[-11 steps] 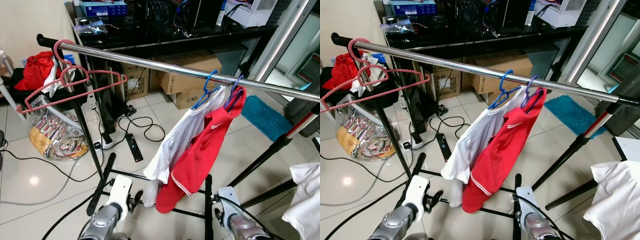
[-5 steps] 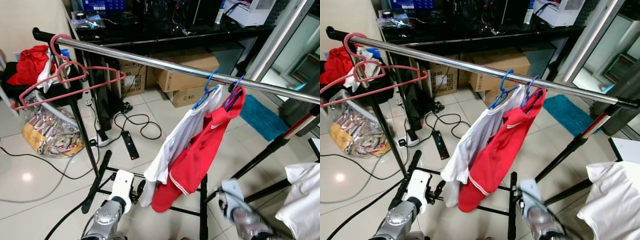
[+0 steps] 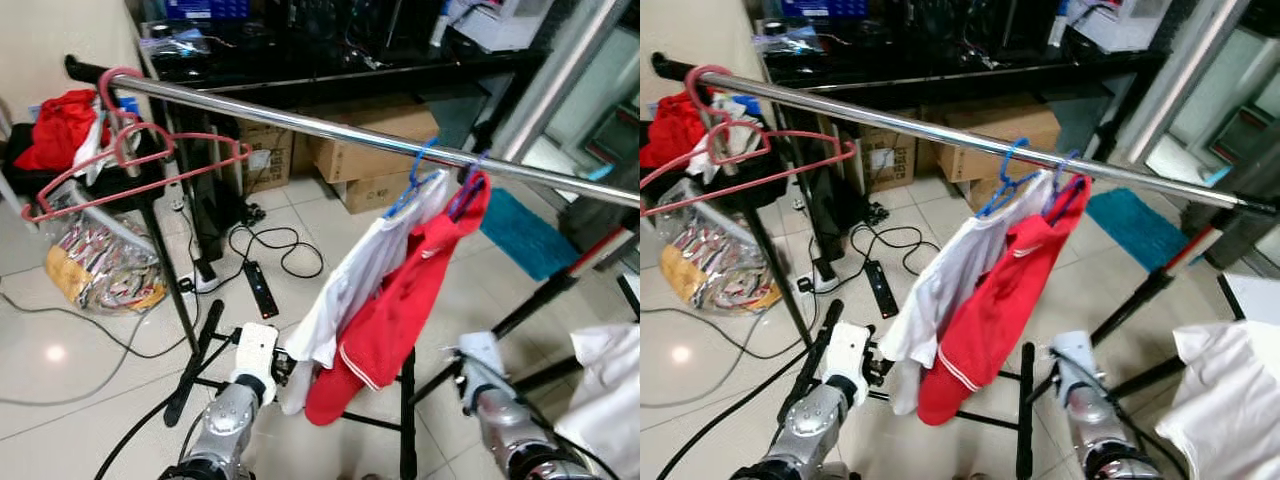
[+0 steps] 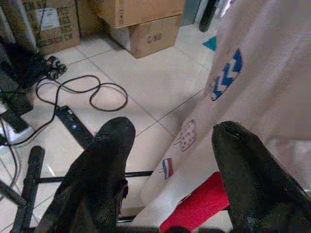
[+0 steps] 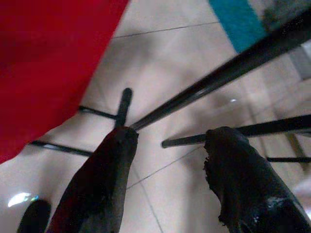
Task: Hang hanger
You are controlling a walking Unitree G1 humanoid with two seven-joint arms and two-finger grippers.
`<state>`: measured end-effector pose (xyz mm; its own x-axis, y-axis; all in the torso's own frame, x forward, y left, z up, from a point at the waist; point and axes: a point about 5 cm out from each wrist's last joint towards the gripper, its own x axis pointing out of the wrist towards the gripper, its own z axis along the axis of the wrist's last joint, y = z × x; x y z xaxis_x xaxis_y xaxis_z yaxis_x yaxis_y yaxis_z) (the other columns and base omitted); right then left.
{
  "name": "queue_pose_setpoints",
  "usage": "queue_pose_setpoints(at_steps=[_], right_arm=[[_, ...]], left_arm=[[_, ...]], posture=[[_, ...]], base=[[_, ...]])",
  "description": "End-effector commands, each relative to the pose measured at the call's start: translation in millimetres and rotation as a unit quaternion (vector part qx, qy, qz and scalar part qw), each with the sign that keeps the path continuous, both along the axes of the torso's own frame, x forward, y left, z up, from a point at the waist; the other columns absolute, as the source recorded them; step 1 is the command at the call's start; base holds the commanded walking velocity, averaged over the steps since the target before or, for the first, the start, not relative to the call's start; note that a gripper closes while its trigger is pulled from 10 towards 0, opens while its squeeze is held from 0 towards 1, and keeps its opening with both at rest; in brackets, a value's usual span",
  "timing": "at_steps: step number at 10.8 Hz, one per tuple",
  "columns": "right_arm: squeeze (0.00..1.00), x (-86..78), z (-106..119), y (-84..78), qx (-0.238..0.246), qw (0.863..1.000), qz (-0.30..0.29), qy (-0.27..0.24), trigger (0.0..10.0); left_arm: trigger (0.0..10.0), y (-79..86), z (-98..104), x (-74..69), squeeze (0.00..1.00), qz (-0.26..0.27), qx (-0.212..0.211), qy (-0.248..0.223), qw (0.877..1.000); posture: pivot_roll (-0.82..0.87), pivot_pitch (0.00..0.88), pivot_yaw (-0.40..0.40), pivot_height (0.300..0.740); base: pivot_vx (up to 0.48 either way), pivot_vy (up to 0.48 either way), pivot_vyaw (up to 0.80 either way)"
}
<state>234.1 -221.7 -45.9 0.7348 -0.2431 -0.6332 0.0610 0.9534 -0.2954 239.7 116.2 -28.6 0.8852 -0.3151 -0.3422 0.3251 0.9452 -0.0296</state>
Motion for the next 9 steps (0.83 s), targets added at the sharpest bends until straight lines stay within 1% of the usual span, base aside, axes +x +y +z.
queue_pose_setpoints(at_steps=[1, 2, 3, 4, 5, 6, 7, 8, 9], right_arm=[[0.0, -0.7, 6, -16.6, -0.018, 0.999, -0.037, -0.025, 10.0], [0.0, 2.9, 12, -24.3, -0.03, 0.996, -0.062, -0.052, 10.0], [0.0, 8.2, 22, -32.0, -0.036, 0.991, -0.089, -0.089, 10.0], [0.0, 18.1, 31, -30.4, -0.025, 0.987, -0.097, -0.124, 10.0], [0.0, 26.2, 38, -25.1, -0.006, 0.984, -0.101, -0.149, 10.0], [0.0, 41.5, 51, -10.3, 0.031, 0.976, -0.096, -0.194, 10.0], [0.0, 46.6, 56, -1.9, 0.044, 0.972, -0.092, -0.21, 10.0], [0.0, 58.4, 72, 8.2, 0.071, 0.963, -0.075, -0.25, 10.0], [0.0, 68.3, 91, 15.8, 0.08, 0.949, -0.066, -0.297, 10.0]], left_arm=[[10.0, -7.7, 6, 4.5, 0.0, -0.017, -0.001, -0.02, 1.0], [10.0, -7.4, 6, 3.8, 0.0, -0.028, 0.009, -0.024, 0.999], [10.0, -5.0, 6, 1.4, 0.0, -0.042, 0.037, -0.04, 0.998], [10.0, 1.4, 13, 5.3, 0.0, -0.03, 0.041, -0.075, 0.996], [10.0, 7.5, 20, 9.2, 0.0, -0.015, 0.043, -0.102, 0.994], [10.0, 17.7, 33, 15.9, 0.0, 0.01, 0.049, -0.148, 0.988], [10.0, 22.8, 36, 17.4, 0.0, 0.019, 0.055, -0.161, 0.985], [10.0, 24.2, 44, 21.1, 0.0, 0.042, 0.049, -0.185, 0.981], [10.0, 22.4, 49, 21.3, 0.0, 0.041, 0.044, -0.207, 0.977]], posture=[[0.09, 0.046, -0.117, 0.74], [0.07, 0.053, -0.111, 0.74], [0.08, 0.047, -0.107, 0.74], [0.09, 0.035, -0.106, 0.74], [0.11, 0.029, -0.108, 0.74], [0.13, 0.023, -0.119, 0.74], [0.13, 0.021, -0.121, 0.74], [0.14, 0.028, -0.119, 0.74], [0.15, 0.028, -0.115, 0.74]], base=[[0.0, 0.0, 0.0], [0.0, 0.0, 0.0], [0.0, 0.0, 0.0], [0.0, 0.0, 0.0], [0.0, 0.0, 0.0], [0.0, 0.0, 0.0], [0.0, 0.0, 0.0], [0.0, 0.0, 0.0], [0.0, 0.0, 0.0]])
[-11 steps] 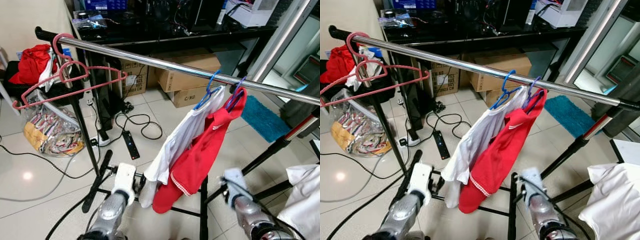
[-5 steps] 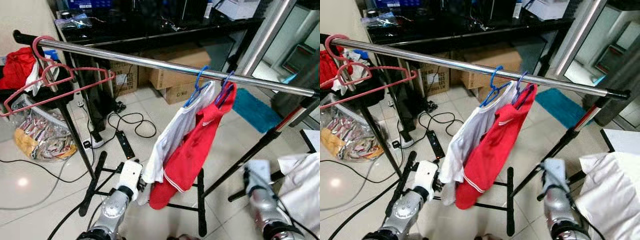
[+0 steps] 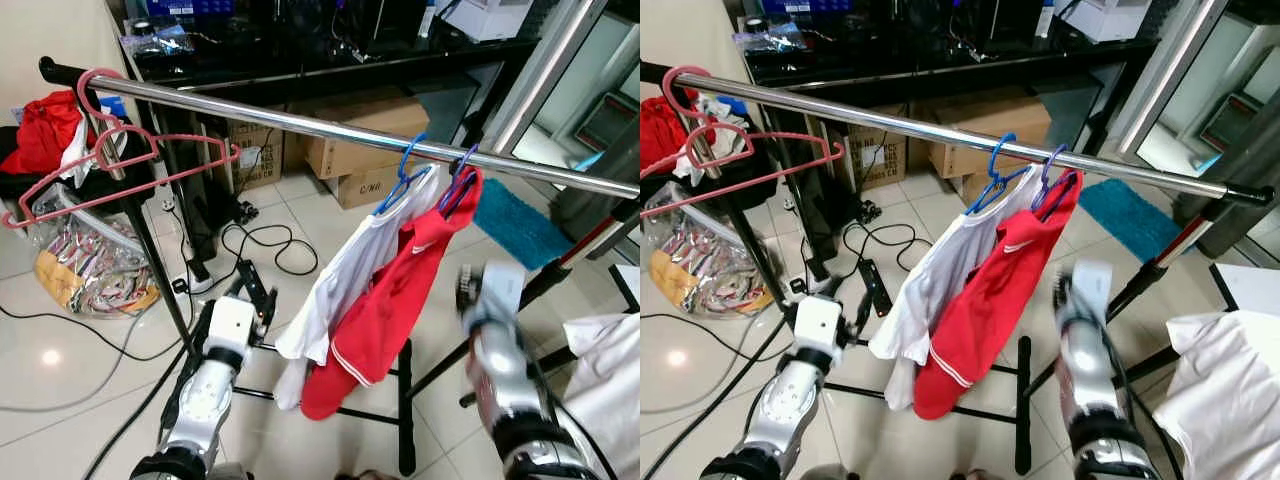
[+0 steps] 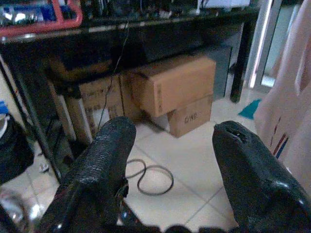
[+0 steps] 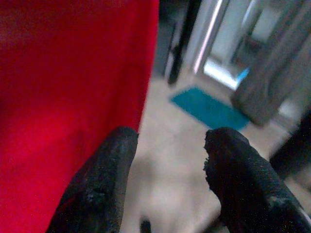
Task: Hang hanger
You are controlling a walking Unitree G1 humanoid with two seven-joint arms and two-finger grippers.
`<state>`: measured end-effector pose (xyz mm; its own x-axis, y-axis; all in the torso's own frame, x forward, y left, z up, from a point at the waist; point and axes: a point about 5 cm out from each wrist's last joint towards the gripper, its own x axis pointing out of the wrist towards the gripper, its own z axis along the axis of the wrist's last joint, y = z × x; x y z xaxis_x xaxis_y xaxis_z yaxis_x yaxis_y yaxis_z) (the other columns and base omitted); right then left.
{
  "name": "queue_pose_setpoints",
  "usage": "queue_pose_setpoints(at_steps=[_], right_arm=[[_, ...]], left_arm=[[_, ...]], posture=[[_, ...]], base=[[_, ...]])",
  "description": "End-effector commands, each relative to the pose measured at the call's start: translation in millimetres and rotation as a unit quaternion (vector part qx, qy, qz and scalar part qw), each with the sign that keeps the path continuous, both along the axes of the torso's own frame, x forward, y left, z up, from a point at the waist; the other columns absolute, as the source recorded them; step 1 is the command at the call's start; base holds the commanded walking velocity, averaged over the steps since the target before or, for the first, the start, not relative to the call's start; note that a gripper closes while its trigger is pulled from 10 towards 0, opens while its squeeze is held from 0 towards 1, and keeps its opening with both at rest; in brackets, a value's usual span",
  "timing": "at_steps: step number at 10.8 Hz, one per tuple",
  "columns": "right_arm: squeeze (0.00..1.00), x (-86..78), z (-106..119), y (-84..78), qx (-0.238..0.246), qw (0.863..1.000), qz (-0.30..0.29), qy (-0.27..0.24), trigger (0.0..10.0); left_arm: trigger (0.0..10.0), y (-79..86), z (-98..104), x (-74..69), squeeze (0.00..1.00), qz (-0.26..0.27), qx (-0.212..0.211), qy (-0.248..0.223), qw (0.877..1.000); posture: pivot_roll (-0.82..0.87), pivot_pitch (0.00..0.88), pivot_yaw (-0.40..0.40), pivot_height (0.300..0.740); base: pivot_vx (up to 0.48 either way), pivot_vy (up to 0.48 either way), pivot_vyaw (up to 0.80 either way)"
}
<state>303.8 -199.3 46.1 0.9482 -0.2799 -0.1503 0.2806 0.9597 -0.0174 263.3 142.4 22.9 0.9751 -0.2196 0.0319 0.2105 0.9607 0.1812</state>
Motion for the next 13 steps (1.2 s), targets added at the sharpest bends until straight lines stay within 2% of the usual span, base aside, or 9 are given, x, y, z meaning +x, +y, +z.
queue_pose_setpoints(at_steps=[1, 2, 4, 5, 8, 10, 11, 12, 13], right_arm=[[0.0, 2.0, 7, -3.5, 0.008, 1.0, -0.015, -0.016, 10.0], [0.0, 5.2, 16, 0.9, 0.014, 0.999, -0.015, -0.033, 10.0], [0.0, 7.9, 23, 4.2, 0.017, 0.999, -0.012, -0.047, 10.0], [0.0, 11.0, 36, 11.8, 0.028, 0.997, -0.009, -0.071, 10.0], [0.0, 8.5, 48, 21.0, 0.043, 0.995, 0.001, -0.09, 10.0], [0.0, 5.6, 63, 12.7, 0.026, 0.992, -0.03, -0.118, 10.0], [0.0, 3.0, 65, 7.2, 0.02, 0.992, -0.043, -0.115, 10.0], [0.0, -0.3, 64, 3.1, 0.003, 0.993, -0.047, -0.105, 10.0], [0.0, -5.6, 57, -6.7, -0.026, 0.994, -0.07, -0.074, 10.0]], left_arm=[[10.0, -8.8, 4, -1.4, 0.0, -0.018, 0.006, -0.019, 1.0], [10.0, -13.3, 12, 0.8, 0.0, -0.031, 0.014, -0.045, 0.998], [10.0, -14.5, 19, 4.0, 0.0, -0.033, 0.014, -0.062, 0.997], [10.0, -12.3, 30, 7.6, 0.0, -0.034, 0.014, -0.085, 0.996], [10.0, -14.0, 36, 6.0, 0.0, -0.047, 0.023, -0.098, 0.994], [10.0, -14.1, 38, 9.1, 0.0, -0.063, 0.032, -0.099, 0.993], [10.0, -14.6, 39, 11.3, 0.0, -0.069, 0.035, -0.097, 0.992], [10.0, -15.2, 41, 13.4, 0.0, -0.072, 0.036, -0.097, 0.992], [10.0, -15.9, 41, 14.6, 0.0, -0.074, 0.037, -0.095, 0.992]], posture=[[0.18, 0.03, -0.113, 0.74], [0.19, 0.035, -0.109, 0.74], [0.19, 0.036, -0.103, 0.74], [0.2, 0.037, -0.091, 0.74], [0.21, 0.03, -0.072, 0.74], [0.18, 0.014, -0.059, 0.74], [0.16, 0.012, -0.056, 0.74], [0.15, 0.009, -0.055, 0.74], [0.14, 0.005, -0.055, 0.74]], base=[[0.0, 0.0, 0.0], [0.0, 0.0, 0.0], [0.0, 0.0, 0.0], [0.0, 0.0, 0.0], [0.0, 0.0, 0.0], [0.0, 0.0, 0.0], [0.0, 0.0, 0.0], [0.0, 0.0, 0.0], [0.0, 0.0, 0.0]])
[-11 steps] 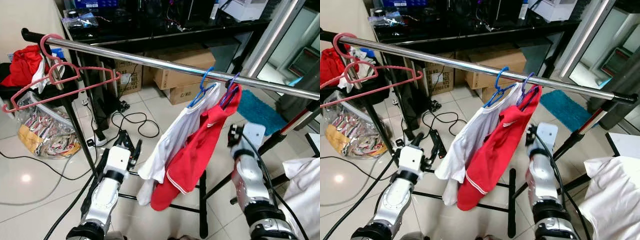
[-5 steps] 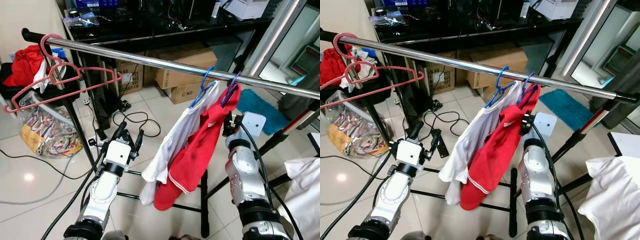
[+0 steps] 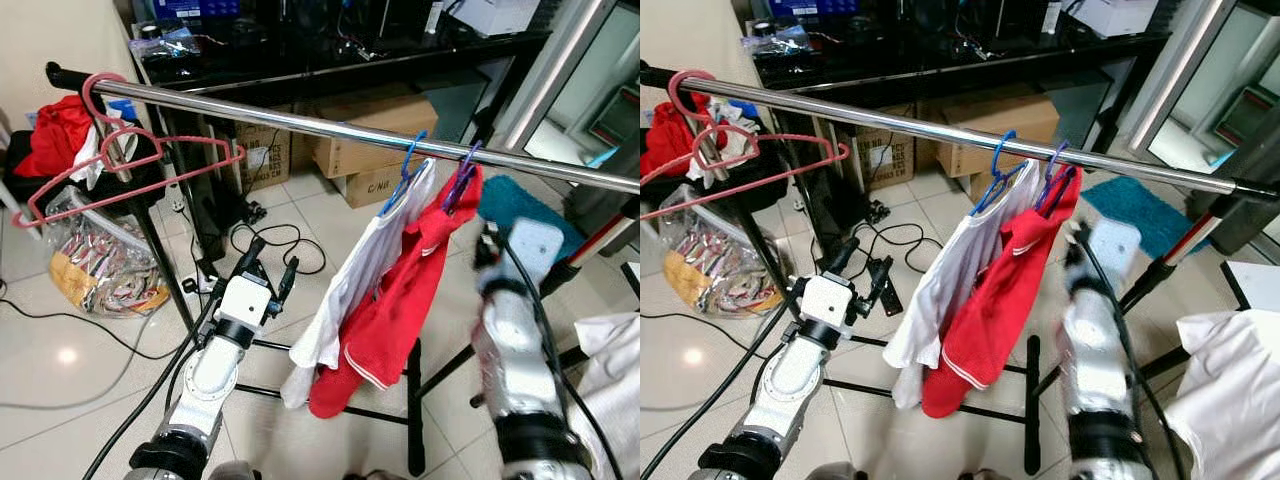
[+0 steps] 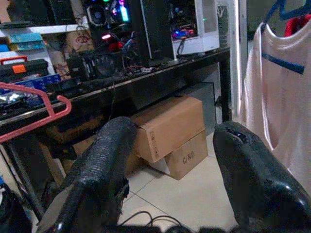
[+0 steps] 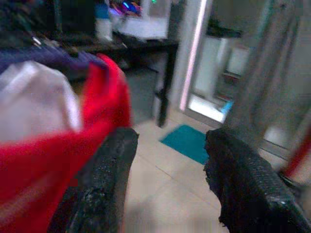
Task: Hang hanger
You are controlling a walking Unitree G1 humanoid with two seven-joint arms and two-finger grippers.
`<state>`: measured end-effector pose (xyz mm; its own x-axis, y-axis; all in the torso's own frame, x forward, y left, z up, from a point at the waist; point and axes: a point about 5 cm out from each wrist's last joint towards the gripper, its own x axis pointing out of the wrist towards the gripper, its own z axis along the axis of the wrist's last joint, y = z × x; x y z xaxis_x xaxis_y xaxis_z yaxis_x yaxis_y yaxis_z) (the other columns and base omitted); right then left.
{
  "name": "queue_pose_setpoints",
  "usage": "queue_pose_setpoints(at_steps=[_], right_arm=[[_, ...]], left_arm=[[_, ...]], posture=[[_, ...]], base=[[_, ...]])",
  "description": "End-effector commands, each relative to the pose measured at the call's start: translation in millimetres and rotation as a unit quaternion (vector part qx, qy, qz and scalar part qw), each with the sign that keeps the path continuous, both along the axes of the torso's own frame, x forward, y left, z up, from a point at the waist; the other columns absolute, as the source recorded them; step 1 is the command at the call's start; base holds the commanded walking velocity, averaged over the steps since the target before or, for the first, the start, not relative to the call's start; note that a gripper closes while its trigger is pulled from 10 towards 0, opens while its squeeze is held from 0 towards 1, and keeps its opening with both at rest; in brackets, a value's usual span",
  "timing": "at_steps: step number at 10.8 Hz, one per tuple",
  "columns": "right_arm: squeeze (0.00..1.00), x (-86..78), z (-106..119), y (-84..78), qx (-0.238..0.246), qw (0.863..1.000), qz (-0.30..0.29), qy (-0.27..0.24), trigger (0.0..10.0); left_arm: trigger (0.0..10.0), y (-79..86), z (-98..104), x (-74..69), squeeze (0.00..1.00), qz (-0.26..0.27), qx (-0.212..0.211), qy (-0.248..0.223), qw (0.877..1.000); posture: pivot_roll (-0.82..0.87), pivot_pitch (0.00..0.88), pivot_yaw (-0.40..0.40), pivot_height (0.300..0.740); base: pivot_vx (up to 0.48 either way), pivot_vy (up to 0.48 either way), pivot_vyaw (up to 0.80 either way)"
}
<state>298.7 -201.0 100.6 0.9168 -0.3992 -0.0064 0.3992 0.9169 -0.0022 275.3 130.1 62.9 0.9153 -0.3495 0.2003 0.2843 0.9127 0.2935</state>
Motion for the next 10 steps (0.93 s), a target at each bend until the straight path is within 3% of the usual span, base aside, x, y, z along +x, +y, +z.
queue_pose_setpoints(at_steps=[1, 2, 3, 4, 5, 6, 7, 9, 10], right_arm=[[0.0, -6.1, 6, -13.5, 0.003, 1.0, -0.029, 0.0, 10.0], [0.0, -8.1, 12, -14.5, 0.018, 0.999, -0.028, -0.011, 10.0], [0.0, -8.1, 29, 0.7, 0.037, 0.998, 0.041, -0.035, 10.0], [0.0, -12.0, 36, 18.0, 0.006, 0.993, 0.108, -0.053, 10.0], [0.0, -14.6, 33, 18.7, 0.012, 0.993, 0.107, -0.045, 10.0], [0.0, -13.4, 34, 24.7, 0.06, 0.989, 0.131, -0.039, 10.0], [0.0, -12.2, 36, 37.6, 0.072, 0.98, 0.181, -0.025, 10.0], [0.0, -11.8, 38, 52.5, 0.078, 0.973, 0.215, -0.021, 10.0], [0.0, -8.8, 45, 64.7, 0.098, 0.963, 0.25, -0.02, 10.0]], left_arm=[[10.0, -7.9, -1, 2.3, 0.0, -0.016, 0.002, 0.01, 1.0], [10.0, -11.4, -2, 1.9, 0.0, -0.022, 0.0, 0.012, 1.0], [10.0, -20.4, 0, 1.8, 0.0, -0.039, 0.002, 0.005, 0.999], [10.0, -26.8, 3, 0.9, 0.0, -0.059, 0.023, -0.012, 0.998], [10.0, -30.3, 2, -1.7, 0.0, -0.078, 0.048, -0.022, 0.996], [10.0, -32.5, 3, -5.5, 0.0, -0.092, 0.062, -0.036, 0.993], [10.0, -32.1, 5, -7.2, 0.0, -0.097, 0.071, -0.05, 0.991], [10.0, -27.0, 15, -9.7, 0.0, -0.097, 0.089, -0.096, 0.987], [10.0, -20.8, 29, -10.3, 0.0, -0.087, 0.095, -0.142, 0.981]], posture=[[0.1, 0.006, -0.05, 0.74], [0.09, 0.007, -0.049, 0.74], [0.07, 0.01, -0.052, 0.74], [0.06, 0.01, -0.056, 0.74], [0.06, 0.011, -0.058, 0.74], [0.07, 0.005, -0.057, 0.74], [0.07, 0.003, -0.059, 0.74], [0.09, 0.001, -0.065, 0.74], [0.1, 0.0, -0.065, 0.74]], base=[[0.0, 0.0, 0.0], [0.0, 0.0, 0.0], [0.0, 0.0, 0.0], [0.0, 0.0, 0.0], [0.0, 0.0, 0.0], [0.0, 0.0, 0.0], [0.0, 0.0, 0.0], [0.0, 0.0, 0.0], [0.0, 0.0, 0.0]])
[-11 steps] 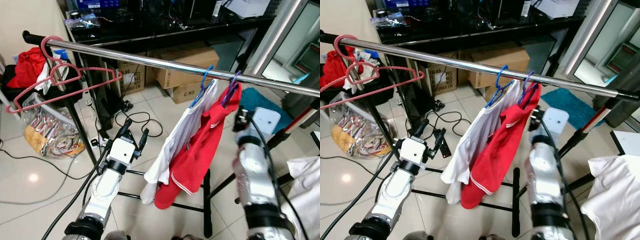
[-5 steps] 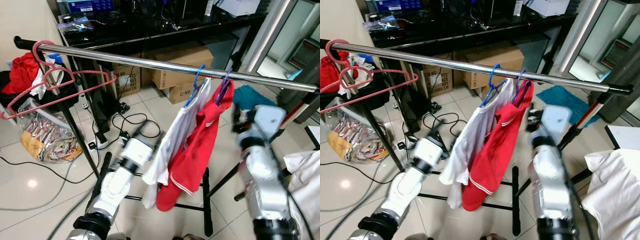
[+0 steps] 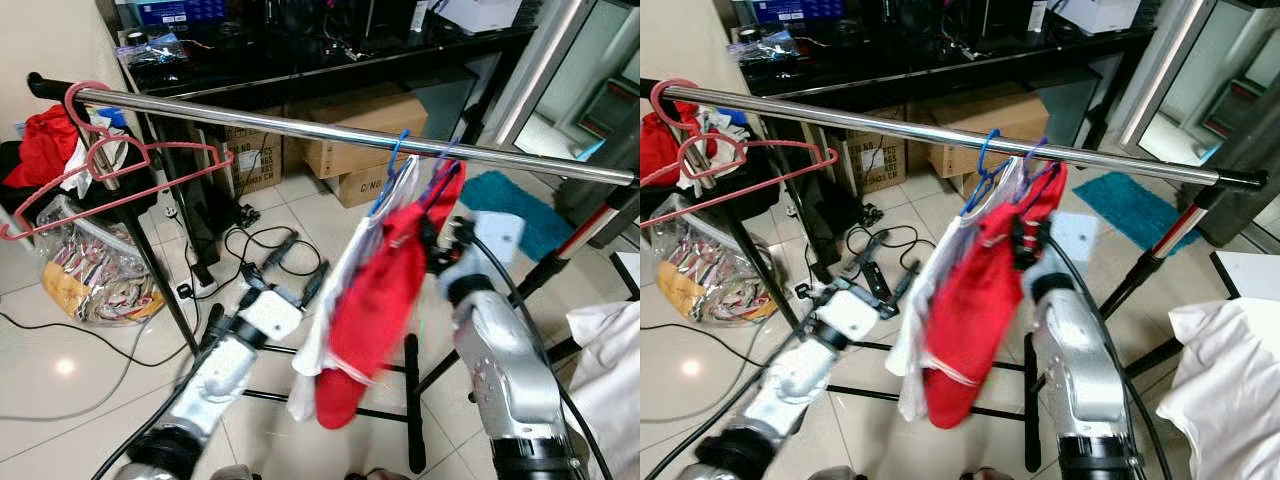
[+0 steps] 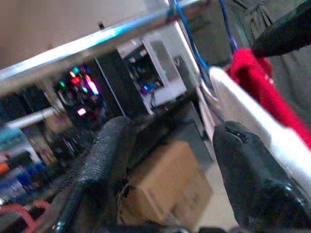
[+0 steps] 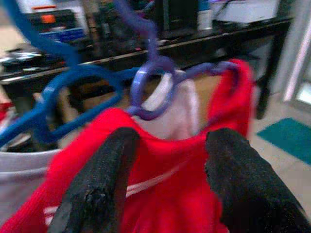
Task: Hang hanger
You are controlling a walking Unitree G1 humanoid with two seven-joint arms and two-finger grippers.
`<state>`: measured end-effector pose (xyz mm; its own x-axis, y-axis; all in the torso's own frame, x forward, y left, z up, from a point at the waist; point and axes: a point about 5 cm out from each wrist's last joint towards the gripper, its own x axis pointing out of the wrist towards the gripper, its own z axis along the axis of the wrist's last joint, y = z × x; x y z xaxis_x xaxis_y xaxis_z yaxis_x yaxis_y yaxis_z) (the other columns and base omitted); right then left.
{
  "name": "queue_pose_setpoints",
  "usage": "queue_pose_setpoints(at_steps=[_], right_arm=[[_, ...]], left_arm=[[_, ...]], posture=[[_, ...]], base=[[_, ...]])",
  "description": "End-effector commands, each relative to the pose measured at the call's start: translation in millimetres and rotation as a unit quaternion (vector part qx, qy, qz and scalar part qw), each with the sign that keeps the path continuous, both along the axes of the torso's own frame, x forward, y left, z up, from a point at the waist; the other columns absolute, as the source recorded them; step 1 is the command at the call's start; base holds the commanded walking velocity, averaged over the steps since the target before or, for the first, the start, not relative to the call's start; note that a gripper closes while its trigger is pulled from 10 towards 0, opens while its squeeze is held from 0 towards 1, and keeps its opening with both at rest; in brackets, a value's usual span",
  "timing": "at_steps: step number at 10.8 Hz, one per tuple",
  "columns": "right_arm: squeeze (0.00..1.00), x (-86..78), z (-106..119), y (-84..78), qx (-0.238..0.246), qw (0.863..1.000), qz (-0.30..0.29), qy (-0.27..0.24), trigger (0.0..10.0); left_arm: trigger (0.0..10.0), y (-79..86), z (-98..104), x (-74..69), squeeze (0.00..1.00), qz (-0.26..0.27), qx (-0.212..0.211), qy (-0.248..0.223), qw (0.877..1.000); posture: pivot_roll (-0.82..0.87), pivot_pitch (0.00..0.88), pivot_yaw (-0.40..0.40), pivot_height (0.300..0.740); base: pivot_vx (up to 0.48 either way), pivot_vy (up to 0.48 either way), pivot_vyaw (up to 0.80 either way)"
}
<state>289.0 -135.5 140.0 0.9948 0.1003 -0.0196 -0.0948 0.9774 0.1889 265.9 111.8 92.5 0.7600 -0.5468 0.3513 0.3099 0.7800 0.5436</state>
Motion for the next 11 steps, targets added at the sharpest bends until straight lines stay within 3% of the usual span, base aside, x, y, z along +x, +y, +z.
queue_pose_setpoints(at_steps=[1, 2, 5, 7, 8, 10, 11], right_arm=[[0.0, 0.7, 10, 6.7, 0.006, 1.0, 0.024, -0.013, 10.0], [0.0, 1.6, 14, 6.6, -0.002, 1.0, 0.019, -0.019, 10.0], [0.0, 7.9, 37, -14.2, -0.003, 0.998, -0.045, -0.053, 10.0], [0.0, 4.9, 45, 12.4, 0.029, 0.997, 0.045, -0.063, 10.0], [0.0, 2.3, 39, 24.4, 0.042, 0.994, 0.087, -0.042, 10.0], [0.0, -2.9, 34, 40.3, 0.053, 0.987, 0.152, -0.024, 10.0], [0.0, -1.1, 29, 43.2, 0.049, 0.986, 0.158, -0.013, 10.0]], left_arm=[[10.0, -2.1, 5, -2.0, 0.0, -0.007, 0.005, -0.02, 1.0], [10.0, -3.2, 6, -3.3, 0.0, -0.012, 0.016, -0.028, 0.999], [10.0, -8.4, 2, -6.4, 0.0, -0.015, 0.019, -0.022, 0.999], [10.0, -12.1, 3, -5.7, 0.0, -0.019, 0.021, -0.025, 0.999], [10.0, -12.7, 5, -4.0, 0.0, -0.02, 0.02, -0.028, 0.999], [10.0, -14.1, 8, -3.8, 0.0, -0.025, 0.024, -0.038, 0.999], [10.0, -14.1, 9, -4.8, 0.0, -0.025, 0.026, -0.042, 0.998]], posture=[[0.11, 0.0, -0.066, 0.74], [0.12, 0.0, -0.068, 0.74], [0.11, 0.0, -0.067, 0.74], [0.1, 0.0, -0.067, 0.74], [0.1, 0.0, -0.067, 0.74], [0.1, 0.0, -0.069, 0.74], [0.11, 0.0, -0.075, 0.74]], base=[[0.0, 0.0, 0.0], [0.0, 0.0, 0.0], [0.0, 0.0, 0.0], [0.0, 0.0, 0.0], [0.0, 0.0, 0.0], [0.0, 0.0, 0.0], [0.0, 0.0, 0.0]])
